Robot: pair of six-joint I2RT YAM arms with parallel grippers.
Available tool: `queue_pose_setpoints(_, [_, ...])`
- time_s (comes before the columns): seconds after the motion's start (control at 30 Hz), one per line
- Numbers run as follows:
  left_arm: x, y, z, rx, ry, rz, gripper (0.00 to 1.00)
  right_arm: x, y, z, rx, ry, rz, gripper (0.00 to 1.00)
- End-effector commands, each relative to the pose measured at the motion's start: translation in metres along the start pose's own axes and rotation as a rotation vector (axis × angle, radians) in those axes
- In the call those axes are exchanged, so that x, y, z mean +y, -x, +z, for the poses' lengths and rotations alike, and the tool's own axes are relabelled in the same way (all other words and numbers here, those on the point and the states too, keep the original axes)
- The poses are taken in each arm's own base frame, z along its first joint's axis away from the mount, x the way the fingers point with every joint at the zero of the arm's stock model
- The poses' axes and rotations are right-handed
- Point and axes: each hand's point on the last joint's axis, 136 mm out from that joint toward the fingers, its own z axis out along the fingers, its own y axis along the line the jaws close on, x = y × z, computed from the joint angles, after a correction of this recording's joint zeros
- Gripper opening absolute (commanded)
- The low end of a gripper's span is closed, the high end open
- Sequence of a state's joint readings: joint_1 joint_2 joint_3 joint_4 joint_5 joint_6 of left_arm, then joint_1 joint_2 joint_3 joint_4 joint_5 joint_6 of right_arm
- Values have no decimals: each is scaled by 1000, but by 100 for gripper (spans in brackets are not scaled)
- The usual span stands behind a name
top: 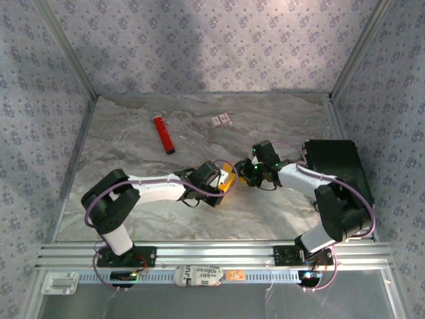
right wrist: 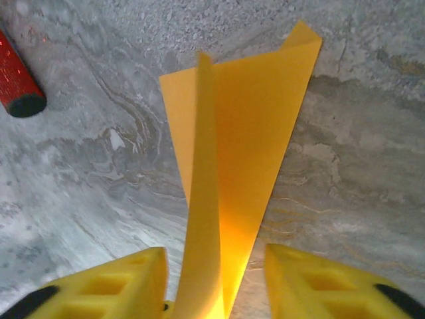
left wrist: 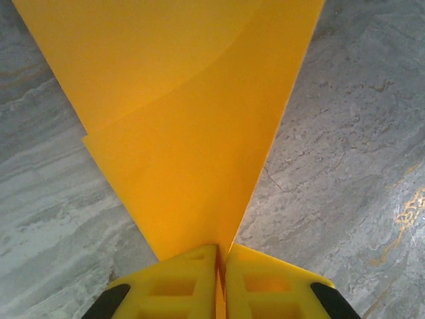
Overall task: Fold a paper plane with a square sheet of paper (pick it up from the middle)
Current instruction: Fold the wing for the fifth time at the center of the table.
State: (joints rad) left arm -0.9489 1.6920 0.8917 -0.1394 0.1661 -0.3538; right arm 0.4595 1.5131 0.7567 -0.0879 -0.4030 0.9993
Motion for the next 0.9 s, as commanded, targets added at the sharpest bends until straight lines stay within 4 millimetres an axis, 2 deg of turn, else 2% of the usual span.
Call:
queue_pose_setpoints(0.0, [0,6,-9,-6,50,58,13,9,1,1,11,9,1,36])
queue_pose_setpoints(0.37, [2,4,-11,4,154,157,19,10,0,0,14,26,-1,12])
queue_pose_setpoints(0.57, [2,4,-11,2,216,211,26,11,0,0,9,41,5,8])
queue_pose_setpoints(0.63, [4,4,-11,1,244,225,31,12,0,0,8,47,12,6])
queue_pose_setpoints(0.87, [4,3,-11,-7,314,273,35,12,1,0,2,75,37,5])
